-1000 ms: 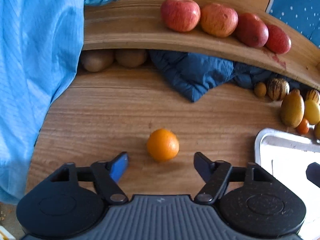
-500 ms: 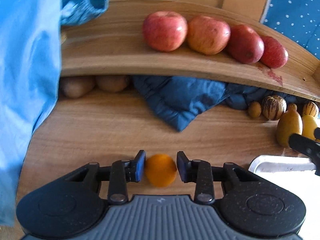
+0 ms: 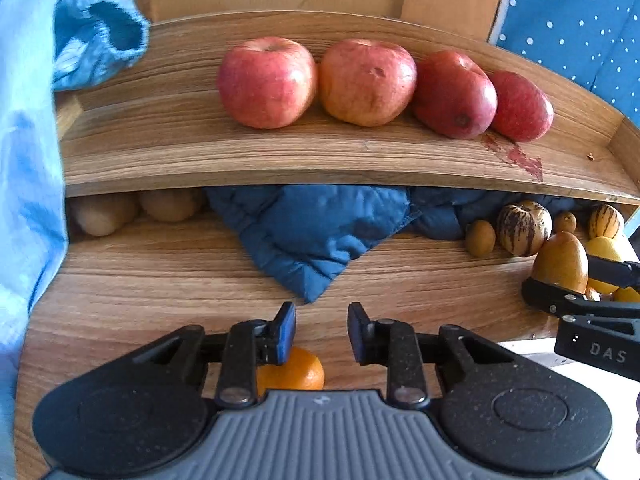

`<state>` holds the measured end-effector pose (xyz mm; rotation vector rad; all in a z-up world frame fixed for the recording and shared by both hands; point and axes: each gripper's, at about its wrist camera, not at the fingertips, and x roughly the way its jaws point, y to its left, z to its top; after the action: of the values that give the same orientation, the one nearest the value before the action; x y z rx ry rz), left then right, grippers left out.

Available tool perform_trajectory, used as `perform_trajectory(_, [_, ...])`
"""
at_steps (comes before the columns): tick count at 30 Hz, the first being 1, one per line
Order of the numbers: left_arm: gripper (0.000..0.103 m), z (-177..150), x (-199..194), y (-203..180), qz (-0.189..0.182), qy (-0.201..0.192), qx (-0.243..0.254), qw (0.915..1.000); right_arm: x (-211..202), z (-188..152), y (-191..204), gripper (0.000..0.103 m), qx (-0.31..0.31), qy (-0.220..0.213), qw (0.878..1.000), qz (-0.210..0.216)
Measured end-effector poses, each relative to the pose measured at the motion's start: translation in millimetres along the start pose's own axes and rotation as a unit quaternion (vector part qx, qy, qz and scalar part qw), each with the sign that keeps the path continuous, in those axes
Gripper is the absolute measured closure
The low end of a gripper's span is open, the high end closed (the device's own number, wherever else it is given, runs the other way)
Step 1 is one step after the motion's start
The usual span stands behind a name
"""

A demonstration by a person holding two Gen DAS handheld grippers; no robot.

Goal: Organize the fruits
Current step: 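Grasp the brown pear with the right tool while the left tool holds the tangerine, then carry both fruits over the steel tray and open the right tool to drop the pear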

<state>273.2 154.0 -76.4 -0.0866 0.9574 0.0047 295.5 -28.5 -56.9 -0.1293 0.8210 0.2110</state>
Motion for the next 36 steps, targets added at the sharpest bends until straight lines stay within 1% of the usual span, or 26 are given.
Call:
perform_trajectory(1, [0.072, -2.0, -2.5, 2.9, 0.002, 0.000, -0.003, 1.0000, 1.1, -0.6, 0.9, 0.026, -0.003, 0.001, 1.000, 0.001])
perform_trajectory(3, [0.066, -5.1, -5.7, 8.7, 0.009, 0.002, -0.010, 0.9999, 3.1, -1.8, 3.1, 0.026, -0.009, 0.002, 1.000, -0.002])
perform_trajectory(6, [0.060, -9.7, -9.5, 16.6, 0.021, 0.008, -0.022, 0.9995, 5.8, -1.5, 3.8, 0.029, -0.012, 0.002, 1.000, -0.005])
perform_trajectory(7, [0.057, -10.7, -10.3, 19.5, 0.023, 0.009, -0.026, 0.9993, 6.6, -1.1, 4.1, 0.030, -0.013, 0.002, 1.000, -0.006])
perform_trajectory(8, [0.051, -11.3, -11.6, 23.0, 0.024, 0.012, -0.029, 0.9992, 7.5, -0.8, 4.3, 0.031, -0.015, 0.003, 1.000, -0.007])
perform_trajectory(9, [0.049, -12.6, -12.2, 25.2, 0.027, 0.017, -0.032, 0.9990, 8.9, -0.5, 4.8, 0.032, -0.018, 0.006, 1.000, -0.009])
perform_trajectory(11, [0.047, -15.8, -13.0, 29.0, 0.030, 0.028, -0.039, 0.9984, 12.9, -0.3, 6.3, 0.034, -0.024, 0.013, 1.000, -0.011])
perform_trajectory(14, [0.045, -21.7, -16.6, 30.7, 0.026, 0.034, -0.044, 0.9981, 14.1, -0.2, 7.3, 0.043, -0.025, 0.011, 0.999, -0.018])
perform_trajectory(15, [0.045, -22.9, -17.1, 30.2, 0.024, 0.035, -0.044, 0.9982, 13.6, -0.1, 7.7, 0.047, -0.027, 0.009, 0.999, -0.021])
perform_trajectory(19, [0.047, -25.0, -19.8, 28.8, 0.017, 0.034, -0.043, 0.9984, 11.2, -1.4, 10.8, 0.048, -0.030, 0.009, 0.999, -0.018])
perform_trajectory(21, [0.052, -25.3, -19.6, 27.8, 0.015, 0.031, -0.042, 0.9985, 9.8, -1.8, 13.7, 0.048, -0.032, 0.011, 0.999, -0.011])
perform_trajectory(23, [0.054, -24.2, -17.8, 27.8, 0.011, 0.026, -0.041, 0.9987, 8.9, -2.2, 18.0, 0.048, -0.037, 0.011, 0.999, -0.002])
perform_trajectory(25, [0.054, -20.7, -13.6, 28.4, 0.021, 0.025, -0.045, 0.9985, 7.4, -2.9, 22.8, 0.048, -0.043, 0.011, 0.999, 0.005])
perform_trajectory(27, [0.051, -17.0, -11.2, 33.1, 0.032, 0.022, -0.058, 0.9975, 5.7, -3.4, 26.7, 0.048, -0.045, 0.009, 0.999, 0.011])
perform_trajectory(29, [0.051, -12.4, -7.8, 38.1, 0.039, 0.017, -0.065, 0.9970, 3.2, -3.8, 31.2, 0.048, -0.049, 0.004, 0.999, 0.020])
perform_trajectory(30, [0.049, -9.4, -6.2, 40.5, 0.038, 0.013, -0.066, 0.9970, 2.8, -3.3, 32.9, 0.048, -0.052, 0.003, 0.998, 0.023])
perform_trajectory(33, [0.049, -2.7, -3.2, 40.3, 0.027, 0.000, -0.054, 0.9982, 1.9, -1.7, 39.6, 0.048, -0.059, -0.002, 0.998, 0.035])
perform_trajectory(36, [0.050, 3.6, 3.4, 36.6, 0.013, 0.004, -0.035, 0.9993, 2.9, 0.6, 46.3, 0.048, -0.068, -0.005, 0.997, 0.044])
